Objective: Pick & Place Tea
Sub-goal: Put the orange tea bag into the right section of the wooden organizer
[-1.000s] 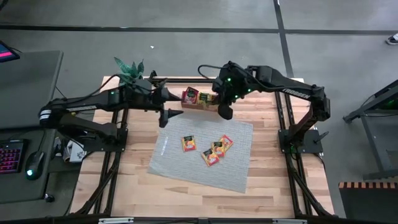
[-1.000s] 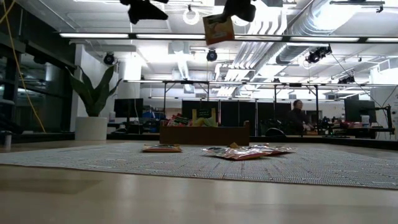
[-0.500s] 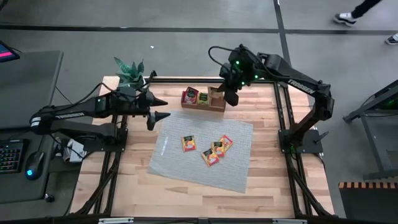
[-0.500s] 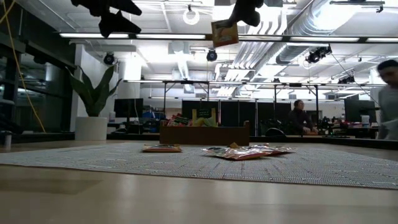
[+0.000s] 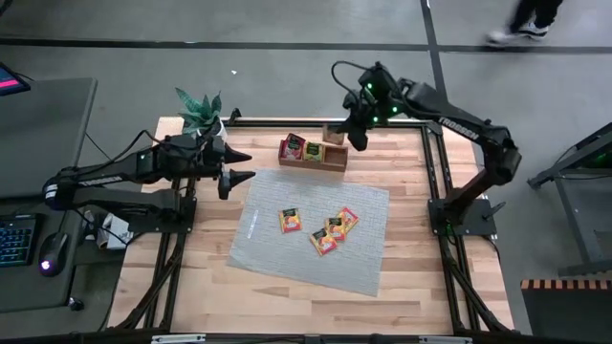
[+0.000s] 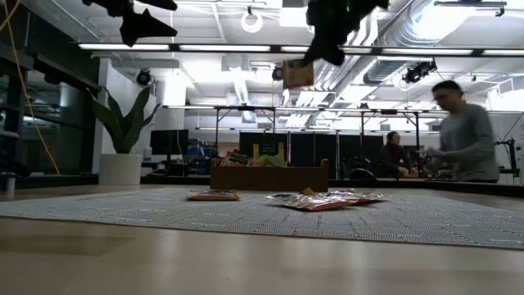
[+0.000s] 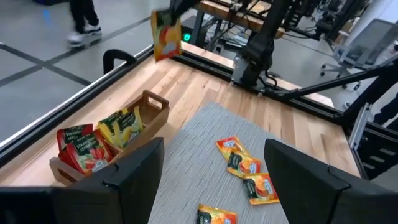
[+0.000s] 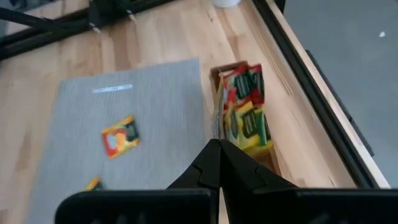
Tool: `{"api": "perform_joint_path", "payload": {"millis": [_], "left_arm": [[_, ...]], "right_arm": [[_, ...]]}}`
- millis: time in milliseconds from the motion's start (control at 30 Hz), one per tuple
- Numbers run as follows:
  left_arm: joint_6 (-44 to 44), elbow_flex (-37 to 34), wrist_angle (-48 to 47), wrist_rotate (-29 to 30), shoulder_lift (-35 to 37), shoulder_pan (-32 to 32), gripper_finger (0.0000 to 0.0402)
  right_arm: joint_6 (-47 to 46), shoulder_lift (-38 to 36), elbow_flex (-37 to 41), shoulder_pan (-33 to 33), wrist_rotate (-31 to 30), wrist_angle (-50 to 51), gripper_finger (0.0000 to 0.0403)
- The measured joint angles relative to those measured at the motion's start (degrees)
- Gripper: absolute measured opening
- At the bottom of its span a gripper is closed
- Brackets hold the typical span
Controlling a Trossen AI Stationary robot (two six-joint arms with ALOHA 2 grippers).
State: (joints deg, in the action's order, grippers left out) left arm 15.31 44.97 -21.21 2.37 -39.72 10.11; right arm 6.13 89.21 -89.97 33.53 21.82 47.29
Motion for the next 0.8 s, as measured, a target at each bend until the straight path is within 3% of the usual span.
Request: {"api": "perform_joint_path", "payload": {"millis": [167, 367, 533, 800], "left_arm": [[0.91, -0.02, 0.1, 0.17, 0.08, 0.0, 0.0276], [4.48, -2.68, 1.71, 0.2, 0.04, 0.0, 0.0276], [7.62, -5.17, 2.45, 0.0, 0.09, 0.0, 0.0275], [10.69, -7.21, 8.98, -0.72, 0.25, -0.02, 0.0275]], "right_arm": [[-2.02, -3.46, 15.29, 1.69, 2.41, -17.68, 0.0], [-1.33, -3.42, 26.01, 3.39, 3.06, -28.28, 0.0], [0.32, -3.03, 28.88, 5.24, 4.9, -33.04, 0.0], [5.2, 3.06, 27.09, 7.05, 5.83, -33.94, 0.0]]}}
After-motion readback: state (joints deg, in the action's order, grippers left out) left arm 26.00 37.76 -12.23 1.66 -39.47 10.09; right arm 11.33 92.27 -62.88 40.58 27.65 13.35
